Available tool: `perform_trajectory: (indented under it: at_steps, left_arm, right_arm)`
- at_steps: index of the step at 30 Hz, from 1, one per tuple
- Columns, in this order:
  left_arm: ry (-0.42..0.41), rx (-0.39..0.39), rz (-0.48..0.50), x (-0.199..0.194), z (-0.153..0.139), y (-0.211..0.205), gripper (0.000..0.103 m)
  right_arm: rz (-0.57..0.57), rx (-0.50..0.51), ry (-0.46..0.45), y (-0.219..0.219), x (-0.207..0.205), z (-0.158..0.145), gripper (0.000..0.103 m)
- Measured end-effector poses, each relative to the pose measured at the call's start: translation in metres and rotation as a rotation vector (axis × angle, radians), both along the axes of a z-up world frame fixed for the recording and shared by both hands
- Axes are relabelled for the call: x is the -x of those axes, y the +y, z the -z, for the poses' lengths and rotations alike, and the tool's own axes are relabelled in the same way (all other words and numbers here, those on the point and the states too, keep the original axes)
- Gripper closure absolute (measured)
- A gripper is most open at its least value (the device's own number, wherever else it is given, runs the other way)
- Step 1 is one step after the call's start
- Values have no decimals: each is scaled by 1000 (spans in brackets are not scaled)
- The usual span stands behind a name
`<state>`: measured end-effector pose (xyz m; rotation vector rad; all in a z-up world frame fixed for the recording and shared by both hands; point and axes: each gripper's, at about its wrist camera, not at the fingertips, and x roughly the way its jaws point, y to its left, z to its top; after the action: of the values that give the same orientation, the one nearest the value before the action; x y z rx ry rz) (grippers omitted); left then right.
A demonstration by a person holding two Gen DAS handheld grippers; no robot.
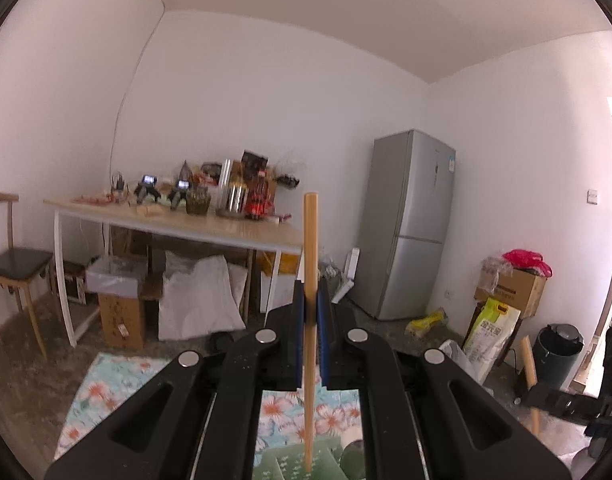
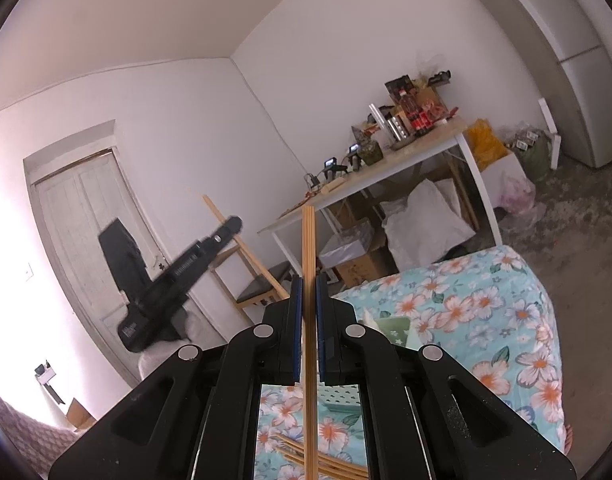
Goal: Organize utensils
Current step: 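Lower the chopstick into the basket and open the left tool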
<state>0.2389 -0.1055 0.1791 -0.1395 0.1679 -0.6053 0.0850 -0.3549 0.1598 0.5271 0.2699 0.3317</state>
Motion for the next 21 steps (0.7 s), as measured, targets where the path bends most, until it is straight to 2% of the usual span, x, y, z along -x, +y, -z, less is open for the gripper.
perform_trajectory:
  at_steps: [9, 11, 13, 18, 21]
  left_arm:
    - [174, -27, 20, -24, 45, -3, 97]
    - [190, -45, 23, -23, 47, -2, 88]
    - [172, -44, 13, -15, 45, 2, 57]
    - [128, -32, -3, 7, 37, 16, 45]
    - [127, -11, -18, 18, 32, 31, 45]
  right_arm:
    - [2, 4, 43, 2, -4, 4, 98]
    - [6, 12, 41, 3, -2, 1, 99]
    - [9, 21, 40, 5, 0, -3, 98]
    - [16, 44, 40, 12, 3, -12, 98]
    - [21, 65, 40, 17, 2, -18, 99]
